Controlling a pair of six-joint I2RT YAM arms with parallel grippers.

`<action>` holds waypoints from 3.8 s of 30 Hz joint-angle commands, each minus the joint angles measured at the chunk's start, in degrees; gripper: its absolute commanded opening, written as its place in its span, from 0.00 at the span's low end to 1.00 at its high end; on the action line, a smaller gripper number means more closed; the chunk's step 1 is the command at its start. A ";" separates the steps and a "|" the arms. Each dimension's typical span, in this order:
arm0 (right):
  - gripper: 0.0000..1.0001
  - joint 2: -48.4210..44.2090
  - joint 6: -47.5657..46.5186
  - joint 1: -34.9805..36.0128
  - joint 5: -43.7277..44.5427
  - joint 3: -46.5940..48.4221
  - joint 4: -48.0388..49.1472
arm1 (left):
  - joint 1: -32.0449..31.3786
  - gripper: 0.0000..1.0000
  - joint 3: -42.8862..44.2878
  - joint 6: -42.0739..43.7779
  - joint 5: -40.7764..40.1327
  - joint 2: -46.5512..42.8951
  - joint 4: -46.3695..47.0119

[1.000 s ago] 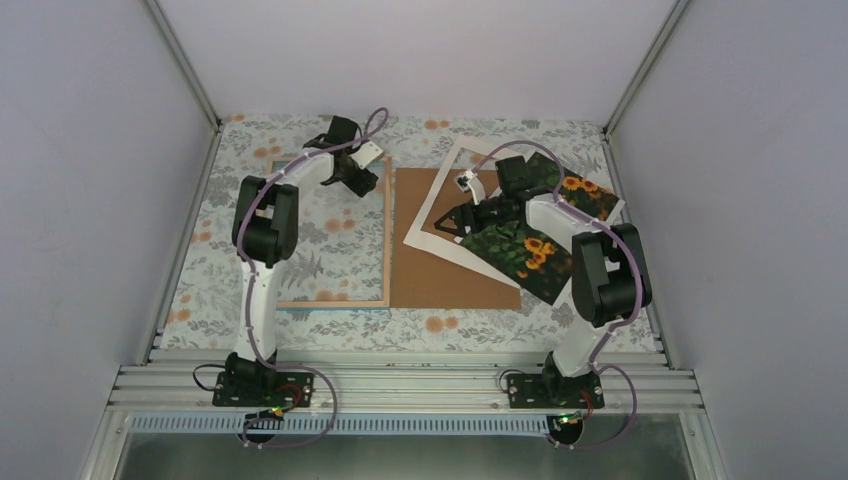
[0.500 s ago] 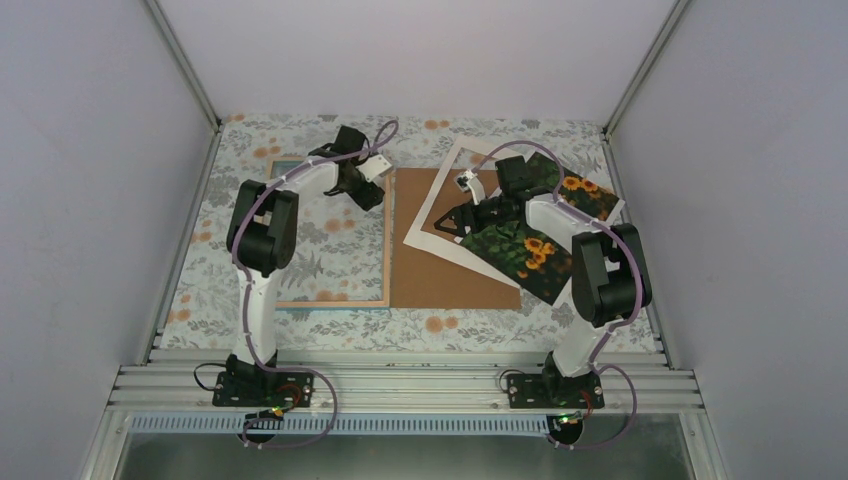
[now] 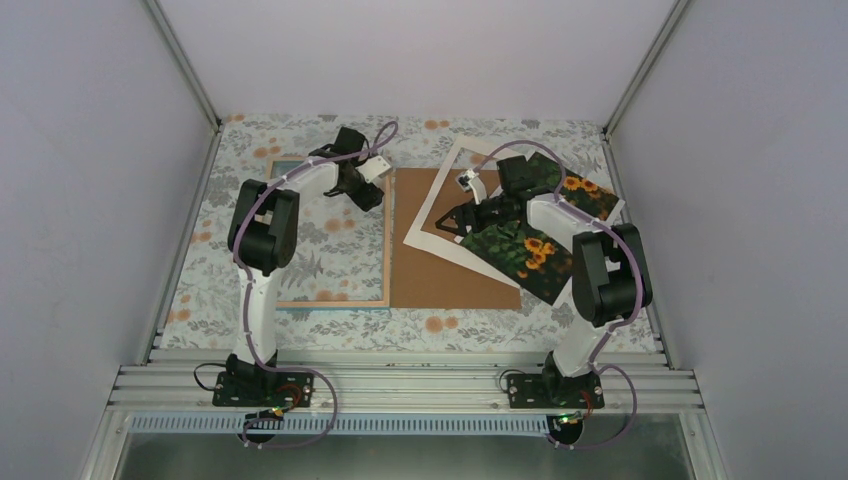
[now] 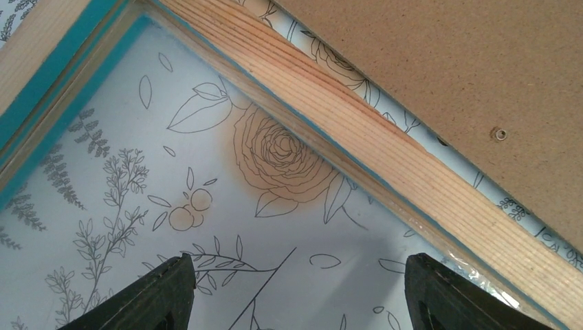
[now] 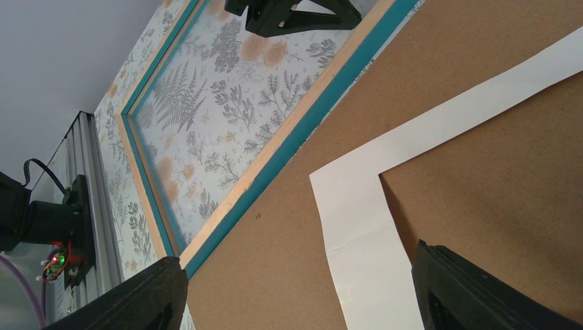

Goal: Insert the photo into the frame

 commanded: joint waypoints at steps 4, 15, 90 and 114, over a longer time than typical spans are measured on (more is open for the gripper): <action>0.81 -1.43 -1.28 -0.75 -0.91 -0.33 0.23 | 1.65 0.78 -3.07 3.85 2.71 -5.89 -4.87; 0.82 -2.49 -3.25 -0.72 -0.44 -1.55 0.21 | 17.23 0.78 -27.51 21.37 6.90 -31.12 -14.19; 0.17 0.39 -22.26 -7.84 12.78 -4.46 -18.89 | -31.31 0.79 -56.94 49.23 -19.39 -19.16 78.05; 0.07 7.19 -26.16 -7.22 21.35 -11.24 -13.66 | -31.58 0.48 -51.65 54.99 -18.05 -10.98 86.99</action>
